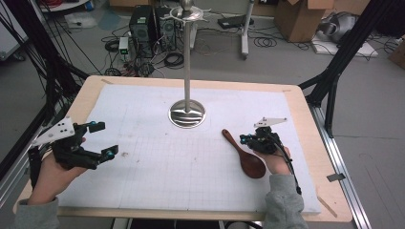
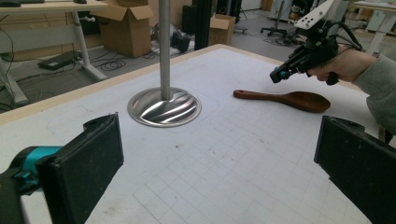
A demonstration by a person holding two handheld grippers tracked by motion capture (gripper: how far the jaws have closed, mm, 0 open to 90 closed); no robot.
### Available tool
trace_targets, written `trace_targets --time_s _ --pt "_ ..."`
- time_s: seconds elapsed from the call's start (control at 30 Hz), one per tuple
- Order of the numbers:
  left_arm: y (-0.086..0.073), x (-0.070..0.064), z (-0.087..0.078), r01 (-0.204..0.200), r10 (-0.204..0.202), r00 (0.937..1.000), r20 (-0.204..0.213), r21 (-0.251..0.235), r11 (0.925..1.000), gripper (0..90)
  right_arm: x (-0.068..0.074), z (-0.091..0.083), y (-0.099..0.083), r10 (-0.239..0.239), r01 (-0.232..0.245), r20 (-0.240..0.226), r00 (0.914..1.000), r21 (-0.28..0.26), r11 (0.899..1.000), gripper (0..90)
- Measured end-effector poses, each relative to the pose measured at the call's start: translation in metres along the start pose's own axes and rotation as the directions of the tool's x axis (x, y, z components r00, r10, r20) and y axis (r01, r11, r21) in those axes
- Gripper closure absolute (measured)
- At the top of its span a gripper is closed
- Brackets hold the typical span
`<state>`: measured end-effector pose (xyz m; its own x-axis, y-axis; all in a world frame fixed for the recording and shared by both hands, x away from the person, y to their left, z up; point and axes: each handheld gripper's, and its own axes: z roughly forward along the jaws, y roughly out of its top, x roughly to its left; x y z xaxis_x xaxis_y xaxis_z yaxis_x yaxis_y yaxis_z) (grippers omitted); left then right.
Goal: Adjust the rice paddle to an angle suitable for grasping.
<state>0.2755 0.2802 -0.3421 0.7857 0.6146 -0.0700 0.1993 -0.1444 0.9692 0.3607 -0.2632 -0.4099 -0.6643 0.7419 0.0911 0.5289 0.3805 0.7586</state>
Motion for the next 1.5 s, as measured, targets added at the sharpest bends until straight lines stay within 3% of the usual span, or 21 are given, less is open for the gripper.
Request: trace_targets --time_s 0.53,1.0,1.5 --pt "-0.003 0.001 -0.003 0.008 -0.008 0.9999 -0.009 0.004 1.0 1.8 -0.005 0.016 -0.004 0.012 -0.014 0.024 0.9996 0.082 0.997 89.5" --pt "-0.007 0.0 -0.003 0.015 -0.015 0.9998 -0.014 0.02 0.9997 1.8 -0.011 0.027 -0.008 0.022 -0.025 0.023 0.9995 0.109 0.994 89.5" --pt "-0.01 -0.001 -0.004 0.015 -0.014 0.9997 -0.018 0.033 0.9994 1.8 -0.013 0.032 -0.007 0.015 -0.016 0.013 0.9998 0.095 0.995 89.5"
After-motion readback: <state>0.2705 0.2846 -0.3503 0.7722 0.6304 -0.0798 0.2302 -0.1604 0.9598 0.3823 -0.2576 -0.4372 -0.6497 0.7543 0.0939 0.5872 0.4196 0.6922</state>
